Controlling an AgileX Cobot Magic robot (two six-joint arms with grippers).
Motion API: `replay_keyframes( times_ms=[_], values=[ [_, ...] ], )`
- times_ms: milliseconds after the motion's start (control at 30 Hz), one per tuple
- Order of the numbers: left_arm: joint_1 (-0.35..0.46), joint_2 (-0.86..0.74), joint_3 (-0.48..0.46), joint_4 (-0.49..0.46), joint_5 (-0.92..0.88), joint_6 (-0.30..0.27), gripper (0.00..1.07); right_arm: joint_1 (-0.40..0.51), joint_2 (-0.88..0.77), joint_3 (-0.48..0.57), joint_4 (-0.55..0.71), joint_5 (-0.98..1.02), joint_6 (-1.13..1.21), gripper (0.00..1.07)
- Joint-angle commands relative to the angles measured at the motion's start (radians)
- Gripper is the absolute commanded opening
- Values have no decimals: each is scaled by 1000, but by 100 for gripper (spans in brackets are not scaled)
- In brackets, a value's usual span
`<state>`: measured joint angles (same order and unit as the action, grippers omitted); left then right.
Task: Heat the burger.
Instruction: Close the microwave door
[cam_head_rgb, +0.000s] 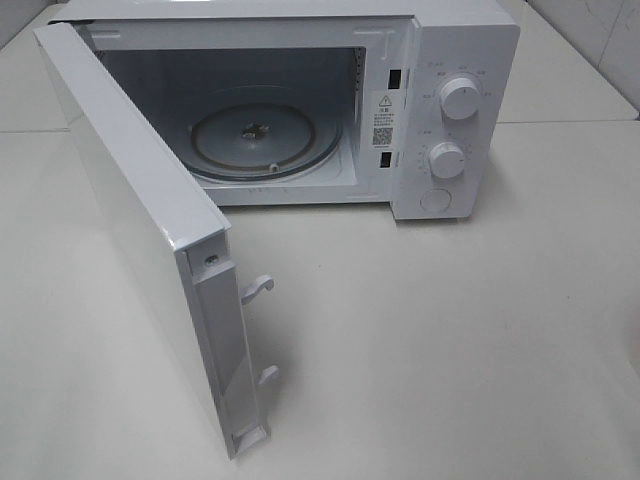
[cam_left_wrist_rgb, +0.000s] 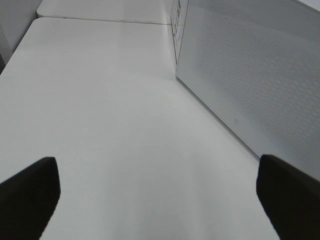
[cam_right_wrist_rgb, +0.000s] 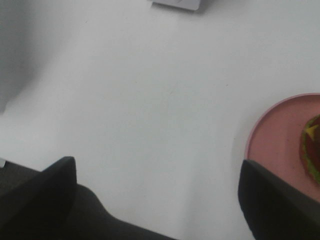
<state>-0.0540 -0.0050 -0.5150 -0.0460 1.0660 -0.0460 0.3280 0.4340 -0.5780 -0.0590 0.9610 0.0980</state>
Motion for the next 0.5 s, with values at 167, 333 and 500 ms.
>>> replay_keyframes(
  times_ms=[167,333,500],
  values=[
    [2,-12,-1,2,1,2,100,-114,-164,33,-1,26,-51,79],
    [2,-12,-1,2,1,2,100,-176,-292,81,0,15,-72,79],
    [2,-12,-1,2,1,2,100,-215,-381,84,4,-1,-73,79]
  ],
)
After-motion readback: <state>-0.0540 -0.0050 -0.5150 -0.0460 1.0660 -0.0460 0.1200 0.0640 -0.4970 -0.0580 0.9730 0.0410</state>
